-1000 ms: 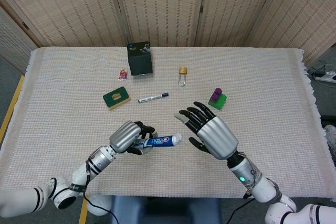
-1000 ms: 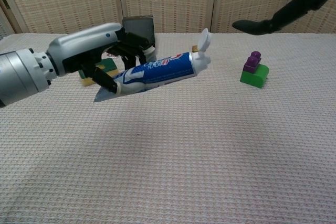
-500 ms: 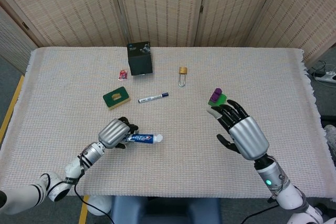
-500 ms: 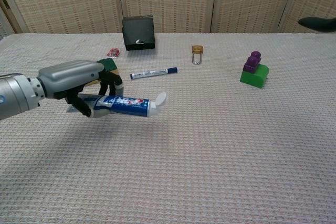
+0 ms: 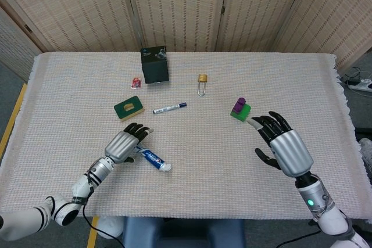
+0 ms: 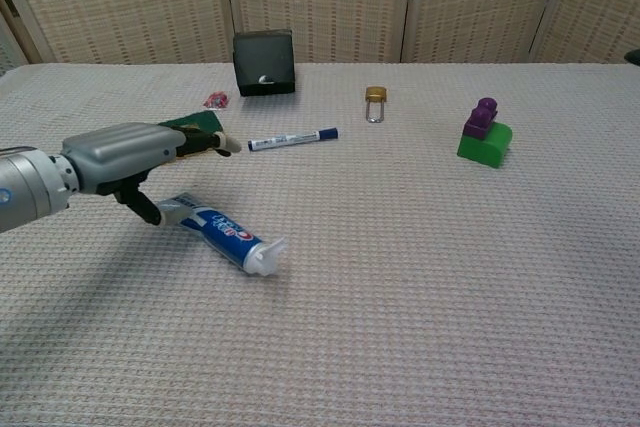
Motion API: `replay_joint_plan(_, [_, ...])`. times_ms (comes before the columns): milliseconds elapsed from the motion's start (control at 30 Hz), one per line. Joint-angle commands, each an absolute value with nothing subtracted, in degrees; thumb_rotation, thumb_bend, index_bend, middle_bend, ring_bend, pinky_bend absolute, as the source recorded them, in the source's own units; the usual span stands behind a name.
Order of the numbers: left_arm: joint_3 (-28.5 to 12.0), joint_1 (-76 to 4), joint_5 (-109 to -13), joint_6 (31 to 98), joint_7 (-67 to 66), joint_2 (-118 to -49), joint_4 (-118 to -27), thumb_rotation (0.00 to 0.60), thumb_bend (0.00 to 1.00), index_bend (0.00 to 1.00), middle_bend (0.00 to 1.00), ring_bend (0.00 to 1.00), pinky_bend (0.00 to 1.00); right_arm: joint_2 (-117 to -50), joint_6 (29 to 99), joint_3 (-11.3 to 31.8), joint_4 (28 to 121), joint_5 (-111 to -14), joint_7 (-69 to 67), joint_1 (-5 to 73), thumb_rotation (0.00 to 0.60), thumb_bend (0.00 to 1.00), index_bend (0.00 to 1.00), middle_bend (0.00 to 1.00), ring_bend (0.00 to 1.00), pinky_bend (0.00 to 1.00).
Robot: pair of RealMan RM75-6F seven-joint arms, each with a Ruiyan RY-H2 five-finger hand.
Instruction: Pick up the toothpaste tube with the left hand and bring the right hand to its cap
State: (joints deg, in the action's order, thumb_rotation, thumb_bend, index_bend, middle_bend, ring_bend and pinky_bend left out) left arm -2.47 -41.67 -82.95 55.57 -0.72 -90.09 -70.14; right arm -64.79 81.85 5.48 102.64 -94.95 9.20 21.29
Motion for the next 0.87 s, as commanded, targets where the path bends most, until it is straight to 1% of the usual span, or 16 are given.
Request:
replay_joint_plan(33, [-3.53, -39.76, -80.16, 56.5, -1.53, -86.91, -73.92, 0.6, 0.44, 0.11, 0.15, 0.1, 0.11, -63.85, 81.83, 4.98, 101.65, -94.3, 8.16, 20.47, 0.6, 0.35, 0.14, 0.24, 0.2, 0.13])
replay_joint_plan(133, [-4.15, -37.28, -77.9, 58.78, -1.53, -83.22, -78.05, 0.6, 0.44, 0.12, 0.15, 0.1, 0.1, -62.11, 81.39, 3.92, 100.53, -93.96, 5.62, 19.55, 0.6, 0.35, 0.14, 0.24, 0.2, 0.13])
replay_joint_plan(300, [-4.46, -31.54, -74.44, 65.13, -2.95, -76.99, -84.66, 0.6, 0.44, 0.16, 0.15, 0.1, 0.08, -59.54, 81.03, 1.95, 97.28, -93.96, -1.63, 17.94, 0.6, 0.35, 0.14, 0.24, 0.21, 0.14])
replay_joint_plan(500, [-4.76, -23.53, -71.46, 75.53, -3.99, -72.12, -90.07, 0.6, 0.44, 0.2, 0.15, 0.12, 0.08, -58.68, 81.45, -0.3, 93.1, -93.64, -7.59, 15.39, 0.6, 0.35, 0.14, 0.24, 0.21, 0.15])
replay_joint_plan(700, [-2.78, -15.78, -73.69, 85.71, -3.67, -70.75, -91.65, 0.6, 0.44, 0.21, 0.16, 0.13, 0.08, -59.49, 84.64, -1.35, 90.44, -93.31, -9.66, 11.96, 0.6, 0.35, 0.14, 0.24, 0.21, 0.15])
replay_joint_plan(867, [-0.15, -10.85, -75.8, 89.72, -2.64, -70.58, -92.54, 0.6, 0.44, 0.22, 0.17, 0.14, 0.08, -60.68, 86.69, -1.65, 88.58, -92.99, -11.03, 9.79, 0.6, 0.35, 0.14, 0.24, 0.21, 0.15])
